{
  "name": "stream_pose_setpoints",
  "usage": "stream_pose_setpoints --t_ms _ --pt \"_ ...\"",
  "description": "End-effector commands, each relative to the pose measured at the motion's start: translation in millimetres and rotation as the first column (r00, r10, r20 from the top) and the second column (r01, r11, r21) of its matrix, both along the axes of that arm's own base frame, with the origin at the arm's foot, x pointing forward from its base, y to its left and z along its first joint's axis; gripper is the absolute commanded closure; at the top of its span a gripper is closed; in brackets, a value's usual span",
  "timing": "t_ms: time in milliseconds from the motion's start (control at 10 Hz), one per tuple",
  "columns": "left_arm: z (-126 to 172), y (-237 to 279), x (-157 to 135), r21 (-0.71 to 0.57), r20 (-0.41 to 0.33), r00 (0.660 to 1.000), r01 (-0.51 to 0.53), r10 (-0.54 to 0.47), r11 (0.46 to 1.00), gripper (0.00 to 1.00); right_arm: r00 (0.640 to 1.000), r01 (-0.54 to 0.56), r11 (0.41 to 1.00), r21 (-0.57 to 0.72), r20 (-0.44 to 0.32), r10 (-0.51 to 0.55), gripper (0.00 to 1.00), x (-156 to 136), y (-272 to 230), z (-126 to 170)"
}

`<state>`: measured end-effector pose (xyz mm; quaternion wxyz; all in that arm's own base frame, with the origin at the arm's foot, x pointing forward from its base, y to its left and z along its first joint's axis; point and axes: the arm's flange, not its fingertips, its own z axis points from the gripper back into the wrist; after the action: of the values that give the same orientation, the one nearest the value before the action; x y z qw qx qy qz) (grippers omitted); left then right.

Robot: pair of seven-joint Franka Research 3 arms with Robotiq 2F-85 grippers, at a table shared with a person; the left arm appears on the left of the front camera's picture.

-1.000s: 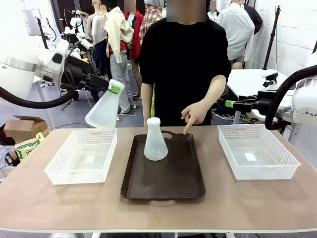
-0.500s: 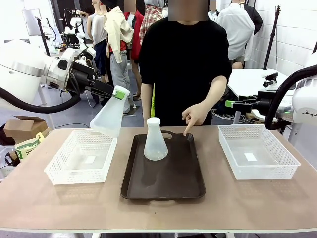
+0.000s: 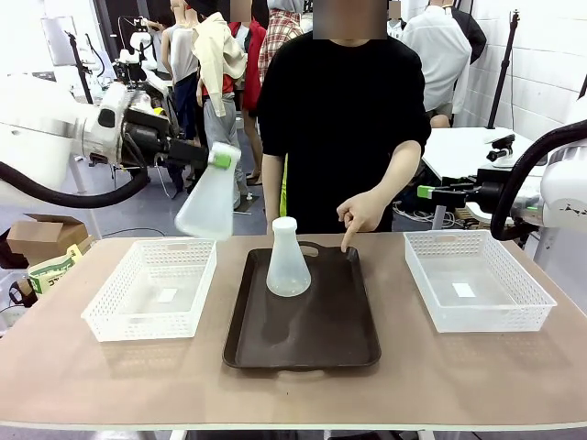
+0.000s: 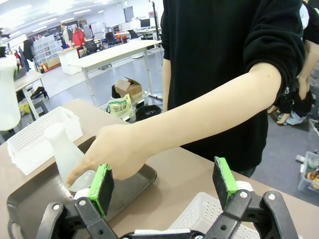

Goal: Prepare the laboratory tools.
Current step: Place the picked Big flask upright in the Handle tray as directed by the person.

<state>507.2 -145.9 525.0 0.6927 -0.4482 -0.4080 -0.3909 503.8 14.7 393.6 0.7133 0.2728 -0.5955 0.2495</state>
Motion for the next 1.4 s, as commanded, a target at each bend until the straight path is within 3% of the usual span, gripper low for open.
stream_pose_setpoints --t_ms 0,100,300,500,800,1100,1200,1300 --pt "-0.2 -3.4 -40.5 -0.202 0.232 0.969 0.129 -0.081 0.971 1.0 1.0 -0.004 1.0 -0.011 -0.002 0.004 0.0 -0.3 -0.6 0.1" --pt "0.8 -4.7 -53.1 -0.186 0.378 0.906 0.279 -0.194 0.942 1.0 1.0 -0.004 1.0 -0.011 -0.002 0.004 0.0 -0.3 -0.6 0.1" --pt "-6.6 -23.9 -69.0 -0.204 0.471 0.855 0.343 -0.216 0.917 1.0 1.0 -0.004 1.0 -0.011 -0.002 0.004 0.0 -0.3 -0.6 0.1" --pt "-26.8 -67.7 -84.6 -0.182 0.489 0.849 0.321 -0.198 0.929 1.0 1.0 -0.004 1.0 -0.011 -0.002 0.004 0.0 -0.3 -0.6 0.1" --pt "-45.4 -105.8 -97.7 -0.088 0.56 0.789 0.36 -0.253 0.929 1.0 1.0 -0.004 1.0 -0.011 -0.002 0.004 0.0 -0.3 -0.6 0.1" --pt "-78.0 -134.2 -96.9 -0.058 0.496 0.796 0.429 -0.347 0.901 1.0 1.0 -0.004 1.0 -0.011 -0.002 0.004 0.0 -0.3 -0.6 0.1" --pt "-74.5 -134.7 -97.8 -0.069 0.468 0.827 0.385 -0.311 0.92 1.0 1.0 -0.004 1.0 -0.011 -0.002 0.004 0.0 -0.3 -0.6 0.1" --pt "-73.9 -125.6 -104.9 -0.071 0.491 0.805 0.418 -0.332 0.906 1.0 1.0 -0.004 1.0 -0.011 -0.002 0.004 0.0 -0.3 -0.6 0.1"
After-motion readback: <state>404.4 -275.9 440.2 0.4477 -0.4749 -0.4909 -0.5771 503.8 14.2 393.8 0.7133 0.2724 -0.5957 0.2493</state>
